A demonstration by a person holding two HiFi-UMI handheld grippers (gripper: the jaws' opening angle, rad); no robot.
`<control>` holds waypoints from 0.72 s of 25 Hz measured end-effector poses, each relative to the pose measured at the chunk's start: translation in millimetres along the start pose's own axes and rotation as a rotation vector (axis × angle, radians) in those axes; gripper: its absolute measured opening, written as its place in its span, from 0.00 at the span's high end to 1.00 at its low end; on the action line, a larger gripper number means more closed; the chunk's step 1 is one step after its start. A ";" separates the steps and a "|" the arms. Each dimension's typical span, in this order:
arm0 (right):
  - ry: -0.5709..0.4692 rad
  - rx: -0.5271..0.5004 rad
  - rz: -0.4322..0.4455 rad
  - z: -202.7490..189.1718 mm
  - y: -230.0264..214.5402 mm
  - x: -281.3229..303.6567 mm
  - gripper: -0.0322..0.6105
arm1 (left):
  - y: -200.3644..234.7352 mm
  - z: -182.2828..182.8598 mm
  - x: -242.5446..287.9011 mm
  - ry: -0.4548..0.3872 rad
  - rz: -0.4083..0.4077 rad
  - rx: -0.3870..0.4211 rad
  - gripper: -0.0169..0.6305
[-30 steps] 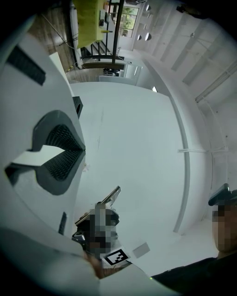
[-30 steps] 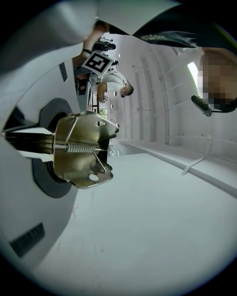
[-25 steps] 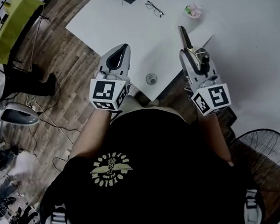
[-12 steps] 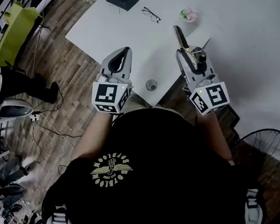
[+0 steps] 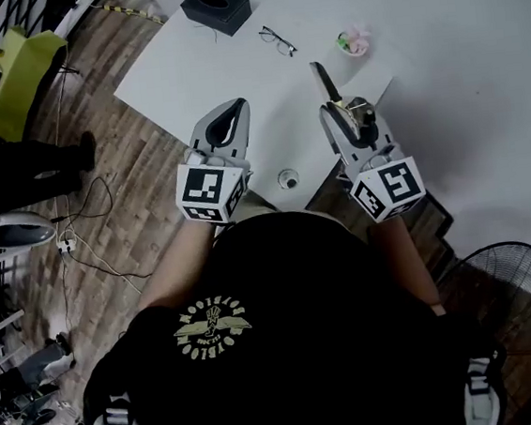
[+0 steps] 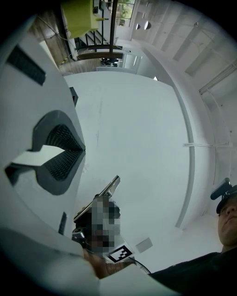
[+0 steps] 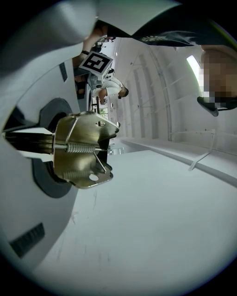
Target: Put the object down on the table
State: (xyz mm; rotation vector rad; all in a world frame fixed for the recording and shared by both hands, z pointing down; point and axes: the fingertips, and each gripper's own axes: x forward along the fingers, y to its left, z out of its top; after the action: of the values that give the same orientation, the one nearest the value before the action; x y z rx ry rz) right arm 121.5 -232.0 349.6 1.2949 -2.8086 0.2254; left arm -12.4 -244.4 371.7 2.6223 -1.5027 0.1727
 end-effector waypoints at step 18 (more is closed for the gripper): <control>0.141 0.100 -0.069 -68.5 -34.4 79.8 0.78 | 75.0 -34.6 31.0 0.078 0.010 -0.035 0.96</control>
State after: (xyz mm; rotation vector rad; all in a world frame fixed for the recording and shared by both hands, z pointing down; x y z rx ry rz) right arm 94.1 -303.9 429.0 1.3364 -2.6612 0.4404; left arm -63.0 -303.0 413.8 2.5503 -1.4800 0.2441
